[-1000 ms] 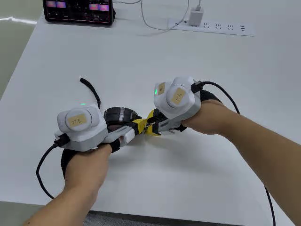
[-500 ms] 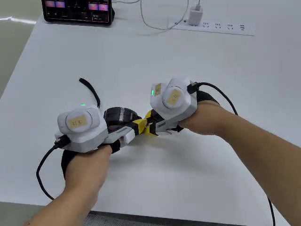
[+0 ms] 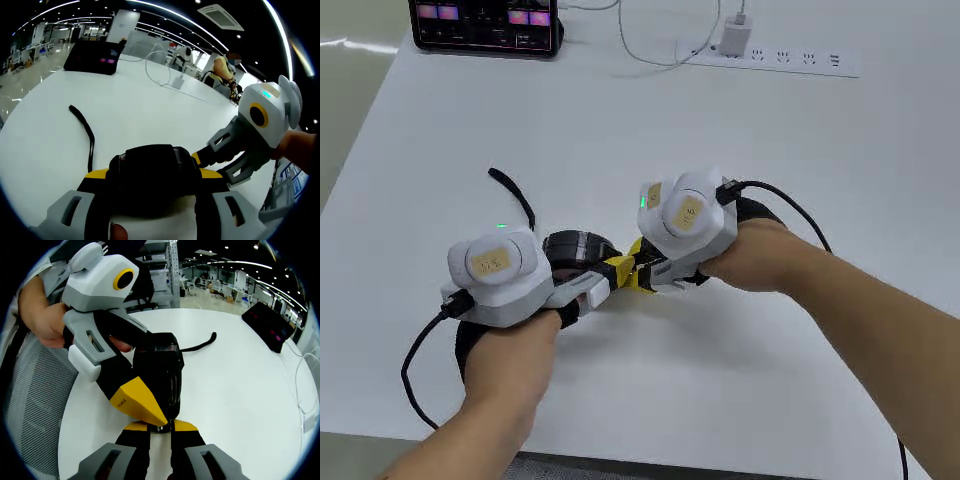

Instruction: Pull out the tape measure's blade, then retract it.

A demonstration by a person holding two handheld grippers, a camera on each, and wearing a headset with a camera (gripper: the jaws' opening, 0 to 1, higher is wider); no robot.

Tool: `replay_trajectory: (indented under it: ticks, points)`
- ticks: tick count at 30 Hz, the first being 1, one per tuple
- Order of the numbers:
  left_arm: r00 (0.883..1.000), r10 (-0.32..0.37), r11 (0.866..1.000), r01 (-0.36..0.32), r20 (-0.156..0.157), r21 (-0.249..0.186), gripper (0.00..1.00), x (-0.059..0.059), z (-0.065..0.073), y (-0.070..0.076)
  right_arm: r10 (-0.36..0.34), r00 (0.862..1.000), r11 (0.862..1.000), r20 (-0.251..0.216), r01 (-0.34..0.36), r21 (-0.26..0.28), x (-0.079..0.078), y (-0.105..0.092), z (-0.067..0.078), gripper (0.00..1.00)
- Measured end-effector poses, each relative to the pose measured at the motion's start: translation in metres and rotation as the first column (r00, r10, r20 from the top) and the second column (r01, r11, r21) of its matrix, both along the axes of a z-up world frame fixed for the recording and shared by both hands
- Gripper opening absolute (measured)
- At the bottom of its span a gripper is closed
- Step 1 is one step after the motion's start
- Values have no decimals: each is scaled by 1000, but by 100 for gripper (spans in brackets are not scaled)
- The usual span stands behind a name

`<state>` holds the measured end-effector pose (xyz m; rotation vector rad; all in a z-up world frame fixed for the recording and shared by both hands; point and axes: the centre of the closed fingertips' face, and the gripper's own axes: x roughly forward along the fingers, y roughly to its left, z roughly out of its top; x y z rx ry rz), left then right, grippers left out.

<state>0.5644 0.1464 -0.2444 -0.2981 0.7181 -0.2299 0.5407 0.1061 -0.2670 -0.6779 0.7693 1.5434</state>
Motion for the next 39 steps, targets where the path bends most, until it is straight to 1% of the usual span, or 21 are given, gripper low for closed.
replay_trajectory:
  ticks: [8,26,31,33,35,37,39]
  points:
    - [1000,0,1000,0,-11,1,65,0,-1,0,1,1000,1000,1,-1,0,0,0,0,12]
    - [1000,2,1000,-2,-2,0,65,0,0,-1,-4,1000,1000,-3,4,3,0,0,0,12]
    - [1000,-1,1000,1,-8,-4,66,-1,-1,-2,-2,1000,1000,11,2,4,1,0,0,12]
    - [1000,-3,1000,3,-9,-4,66,-1,0,-2,-9,1000,1000,18,9,8,3,0,2,14]
    - [1000,-8,1000,8,-8,-2,66,-1,0,-2,-25,999,1000,22,25,14,6,-1,3,17]
    - [1000,-10,1000,10,-3,1,66,-1,0,-2,-40,999,999,22,40,15,9,-2,5,20]
    - [1000,-9,1000,9,-1,5,67,0,1,0,-43,999,999,14,43,20,9,-2,6,21]
